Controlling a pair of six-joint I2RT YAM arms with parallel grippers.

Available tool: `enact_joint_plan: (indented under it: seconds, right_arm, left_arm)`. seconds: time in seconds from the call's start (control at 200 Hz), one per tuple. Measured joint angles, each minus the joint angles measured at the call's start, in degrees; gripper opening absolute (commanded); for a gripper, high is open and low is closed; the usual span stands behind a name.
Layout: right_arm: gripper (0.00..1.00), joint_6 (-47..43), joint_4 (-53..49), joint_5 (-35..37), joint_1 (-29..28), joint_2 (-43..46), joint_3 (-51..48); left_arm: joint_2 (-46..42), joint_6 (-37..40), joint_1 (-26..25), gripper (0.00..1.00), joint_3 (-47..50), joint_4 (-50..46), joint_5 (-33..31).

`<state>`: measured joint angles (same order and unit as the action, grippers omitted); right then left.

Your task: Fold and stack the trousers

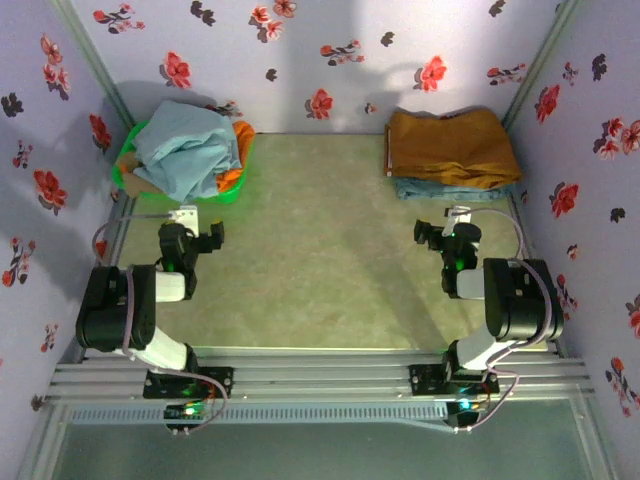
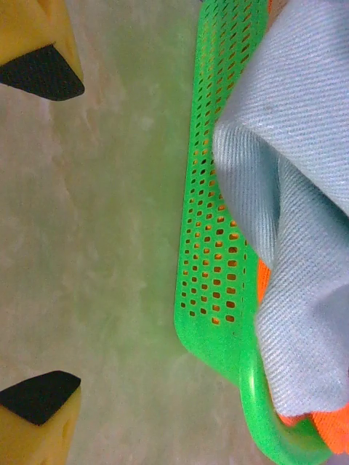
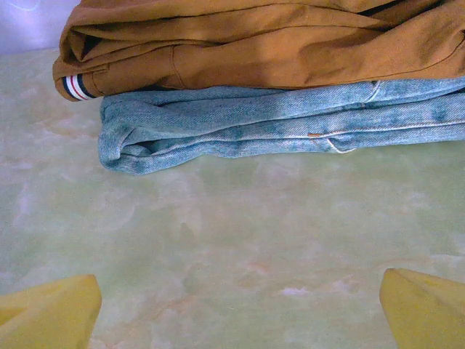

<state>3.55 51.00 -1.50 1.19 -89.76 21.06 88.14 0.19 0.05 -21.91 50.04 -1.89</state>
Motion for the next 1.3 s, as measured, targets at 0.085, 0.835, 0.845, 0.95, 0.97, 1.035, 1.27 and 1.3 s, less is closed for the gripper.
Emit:
enact_joint_plan:
  seconds: [0.085,0.835,0.845,0.95,0.97,1.035,1.27,1.3]
  right_arm:
    - [0.99,0.0,0.0,0.0,0.0,0.0,0.0]
    - [0.99,0.0,-0.02,0.0,0.0,0.0,0.0]
    - [0.99,0.0,-0.02,0.0,0.0,0.0,0.0]
    - [0.99,0.0,-0.02,0.0,0.0,0.0,0.0]
    - [0.99,0.0,-0.02,0.0,0.0,-0.02,0.0]
    - [0.99,0.0,-0.02,0.0,0.0,-0.02,0.0]
    - [0.99,0.0,-0.02,0.0,0.0,-0.02,0.0]
    - [0.99,0.0,-0.02,0.0,0.0,0.0,0.0]
  left_arm:
    - [0.0,0.0,0.02,1.0,-0.02,0.0,-0.04]
    - [0.0,0.02,-0.04,1.0,-0.02,-0.02,-1.14]
    - [0.0,0.02,-0.04,1.0,-0.02,-0.02,-1.14]
    - [0.0,0.02,-0.04,1.0,-0.02,-0.02,-1.31]
    - [0.0,0.02,-0.04,1.0,-0.02,-0.02,-1.36]
    - [0.0,0.02,-0.04,1.0,-0.02,-0.02,-1.53]
    - [0.0,0.02,-0.07,1.0,-0.02,-0.02,-1.55]
    - [0.0,0.02,-0.07,1.0,-0.02,-0.02,-1.55]
